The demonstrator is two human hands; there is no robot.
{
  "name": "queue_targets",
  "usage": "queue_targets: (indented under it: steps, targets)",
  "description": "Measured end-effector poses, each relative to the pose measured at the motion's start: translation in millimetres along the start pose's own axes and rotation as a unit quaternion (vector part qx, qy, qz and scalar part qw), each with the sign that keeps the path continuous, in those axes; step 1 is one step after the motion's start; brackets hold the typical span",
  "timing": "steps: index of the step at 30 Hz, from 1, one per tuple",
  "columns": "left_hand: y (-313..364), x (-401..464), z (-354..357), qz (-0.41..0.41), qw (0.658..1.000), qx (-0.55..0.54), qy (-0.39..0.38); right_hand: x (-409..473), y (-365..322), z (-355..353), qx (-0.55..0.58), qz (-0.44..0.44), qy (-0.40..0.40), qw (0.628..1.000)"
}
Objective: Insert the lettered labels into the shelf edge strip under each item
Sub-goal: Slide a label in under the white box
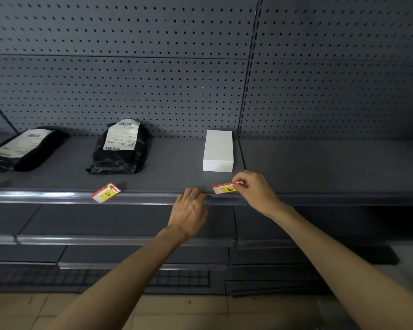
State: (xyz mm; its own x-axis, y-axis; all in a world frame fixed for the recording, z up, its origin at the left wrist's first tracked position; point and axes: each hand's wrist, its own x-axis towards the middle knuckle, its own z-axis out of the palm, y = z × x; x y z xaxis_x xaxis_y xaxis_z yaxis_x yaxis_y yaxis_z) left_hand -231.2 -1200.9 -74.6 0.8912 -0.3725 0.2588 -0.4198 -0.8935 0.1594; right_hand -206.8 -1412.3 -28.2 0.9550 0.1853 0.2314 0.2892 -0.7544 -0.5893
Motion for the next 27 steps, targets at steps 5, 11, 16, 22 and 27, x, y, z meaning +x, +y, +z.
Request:
queue_targets:
  steps: [5, 11, 16, 22, 27]
  targets:
    - [1.0, 1.3, -1.9, -0.003, 1.000, -0.014, 0.000, 3.7, -0.7, 6.4, -0.008, -0.002, -0.011, 1.000]
    - [1.2, 2.4, -1.2, -0.002, 1.000, -0.007, -0.003, 8.1, -7.7, 9.1, -0.019, -0.027, -0.023, 0.999]
    - [-1.9, -1.6, 0.3, -0.001, 1.000, -0.018, -0.002, 11.2, -12.4, 15.7, -0.099, -0.056, -0.062, 0.992]
    - [-4.7, 2.5, -0.7, -0.007, 0.999, -0.021, -0.027, 9.5, -11.7, 21.6, -0.117, -0.048, -0.069, 0.989]
    - [-18.8, 8.2, -18.1, -0.015, 0.998, -0.037, -0.044, 8.5, -20.8, 10.6, -0.161, -0.039, -0.051, 0.985]
